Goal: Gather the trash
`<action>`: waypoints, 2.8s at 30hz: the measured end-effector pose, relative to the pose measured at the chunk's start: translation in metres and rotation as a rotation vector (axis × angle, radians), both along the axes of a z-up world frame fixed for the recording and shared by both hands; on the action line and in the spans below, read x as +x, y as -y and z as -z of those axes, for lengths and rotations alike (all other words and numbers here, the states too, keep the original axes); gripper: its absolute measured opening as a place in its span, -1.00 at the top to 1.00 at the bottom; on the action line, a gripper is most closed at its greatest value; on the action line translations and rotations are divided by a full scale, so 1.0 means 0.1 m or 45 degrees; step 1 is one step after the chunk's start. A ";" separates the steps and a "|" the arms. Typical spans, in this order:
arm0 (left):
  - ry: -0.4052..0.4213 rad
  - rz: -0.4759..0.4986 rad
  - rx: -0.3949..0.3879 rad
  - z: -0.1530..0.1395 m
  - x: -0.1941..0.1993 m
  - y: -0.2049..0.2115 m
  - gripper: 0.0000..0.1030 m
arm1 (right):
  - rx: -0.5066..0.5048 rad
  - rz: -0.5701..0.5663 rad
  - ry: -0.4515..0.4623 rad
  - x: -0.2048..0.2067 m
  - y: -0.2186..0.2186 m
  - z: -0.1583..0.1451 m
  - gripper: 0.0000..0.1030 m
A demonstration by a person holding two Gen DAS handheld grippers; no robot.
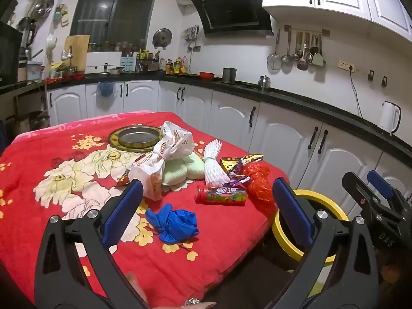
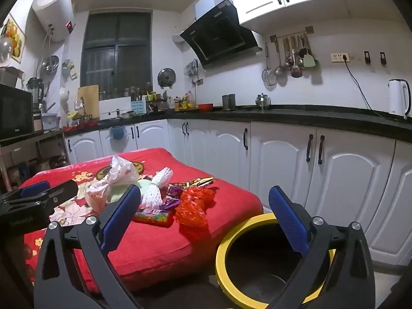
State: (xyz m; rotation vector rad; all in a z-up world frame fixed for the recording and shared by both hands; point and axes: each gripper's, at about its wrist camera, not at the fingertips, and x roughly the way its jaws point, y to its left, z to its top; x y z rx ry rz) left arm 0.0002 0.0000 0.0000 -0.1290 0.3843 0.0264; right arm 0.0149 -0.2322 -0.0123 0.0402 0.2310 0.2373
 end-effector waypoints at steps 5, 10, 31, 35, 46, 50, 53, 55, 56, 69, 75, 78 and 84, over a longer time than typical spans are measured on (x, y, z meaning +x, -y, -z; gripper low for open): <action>0.008 0.001 0.009 0.00 0.00 0.01 -0.79 | -0.005 -0.002 0.000 0.00 0.00 0.00 -0.88; 0.007 0.004 0.005 0.00 0.00 0.00 -0.79 | -0.001 -0.002 -0.004 0.00 0.00 0.00 -0.88; 0.017 0.002 0.011 0.00 0.00 0.01 -0.79 | -0.004 -0.003 0.000 -0.01 -0.01 -0.01 -0.88; 0.018 0.001 0.012 0.00 -0.01 0.01 -0.79 | -0.006 -0.003 0.001 -0.01 -0.01 -0.01 -0.88; 0.020 0.003 0.011 0.00 -0.01 0.01 -0.79 | -0.003 -0.001 0.002 0.00 0.00 -0.01 -0.88; 0.020 -0.001 0.012 0.00 -0.01 0.01 -0.79 | -0.005 -0.006 -0.003 0.00 0.00 -0.01 -0.88; 0.021 -0.003 0.011 0.00 0.00 0.00 -0.79 | -0.009 -0.015 -0.007 0.00 -0.01 0.00 -0.88; 0.024 -0.015 0.003 -0.06 0.01 -0.03 -0.79 | -0.009 -0.027 -0.013 0.04 -0.04 0.02 -0.88; 0.023 -0.025 -0.004 -0.10 0.02 -0.05 -0.79 | -0.008 -0.047 -0.016 0.05 -0.06 0.03 -0.88; -0.010 -0.238 -0.052 -0.10 0.19 -0.62 -0.79 | -0.107 -0.210 -0.059 0.26 -0.44 0.03 -0.88; -0.168 -0.200 -0.074 0.11 0.41 -0.73 -0.79 | -0.139 -0.276 -0.154 0.56 -0.57 0.13 -0.88; -0.257 -0.160 -0.086 0.25 0.55 -0.74 -0.79 | -0.161 -0.274 -0.229 0.77 -0.60 0.23 -0.88; -0.371 -0.114 -0.096 0.48 0.75 -0.73 -0.79 | -0.219 -0.251 -0.321 1.11 -0.62 0.44 -0.88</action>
